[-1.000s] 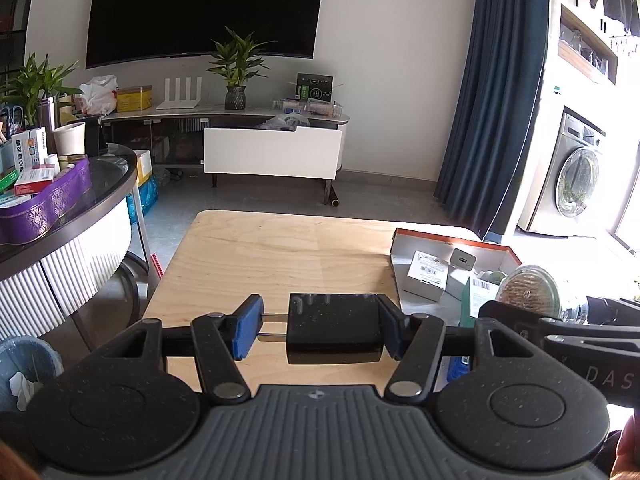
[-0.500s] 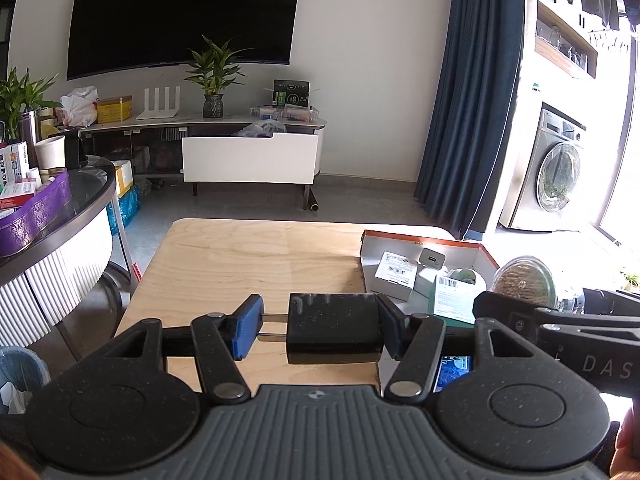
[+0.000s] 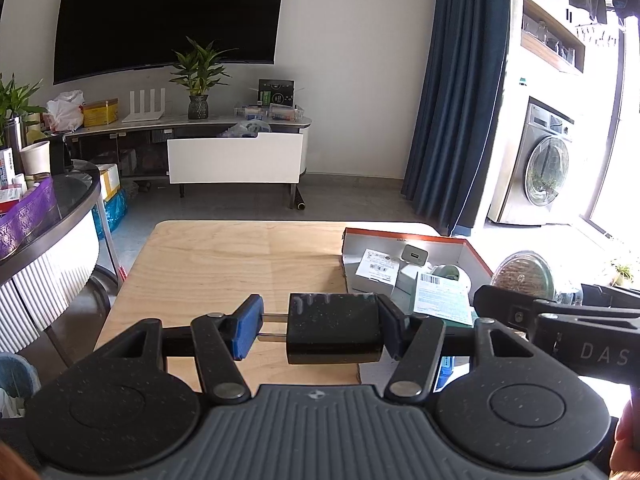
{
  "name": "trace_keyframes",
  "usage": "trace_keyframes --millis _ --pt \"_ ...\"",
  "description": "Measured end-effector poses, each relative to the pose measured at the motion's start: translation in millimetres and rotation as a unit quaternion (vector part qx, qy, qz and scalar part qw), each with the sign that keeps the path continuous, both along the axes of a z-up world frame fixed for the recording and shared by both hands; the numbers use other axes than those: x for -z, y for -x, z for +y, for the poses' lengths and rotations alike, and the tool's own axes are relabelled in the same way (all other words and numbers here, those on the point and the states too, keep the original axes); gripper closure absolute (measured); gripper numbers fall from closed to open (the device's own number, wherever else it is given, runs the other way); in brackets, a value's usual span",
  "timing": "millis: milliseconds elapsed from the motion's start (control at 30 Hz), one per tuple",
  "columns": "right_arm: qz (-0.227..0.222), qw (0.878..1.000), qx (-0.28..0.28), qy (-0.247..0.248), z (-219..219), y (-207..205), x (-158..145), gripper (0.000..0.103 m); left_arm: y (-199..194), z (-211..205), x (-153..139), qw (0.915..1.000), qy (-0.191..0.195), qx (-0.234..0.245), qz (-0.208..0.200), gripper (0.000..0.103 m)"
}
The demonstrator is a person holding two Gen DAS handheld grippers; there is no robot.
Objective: Organize rigid objects
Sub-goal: 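Carry the charger in left gripper and toothpick jar in right gripper over the tray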
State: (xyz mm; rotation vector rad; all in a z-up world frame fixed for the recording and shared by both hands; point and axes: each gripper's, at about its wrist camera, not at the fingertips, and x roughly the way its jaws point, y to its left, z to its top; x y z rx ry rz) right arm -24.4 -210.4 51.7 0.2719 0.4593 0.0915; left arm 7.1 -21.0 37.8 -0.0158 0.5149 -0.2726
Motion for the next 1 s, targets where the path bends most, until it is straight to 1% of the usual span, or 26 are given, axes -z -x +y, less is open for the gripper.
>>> trace_keyframes --millis 500,1000 --pt "0.003 1.000 0.029 -0.009 -24.6 6.7 4.7 0.010 -3.1 -16.8 2.4 0.9997 -0.004 0.024 0.000 0.042" --pt "0.005 0.997 0.079 -0.016 -60.4 12.8 8.6 0.010 -5.3 -50.9 6.6 0.9973 -0.013 0.072 0.001 0.042"
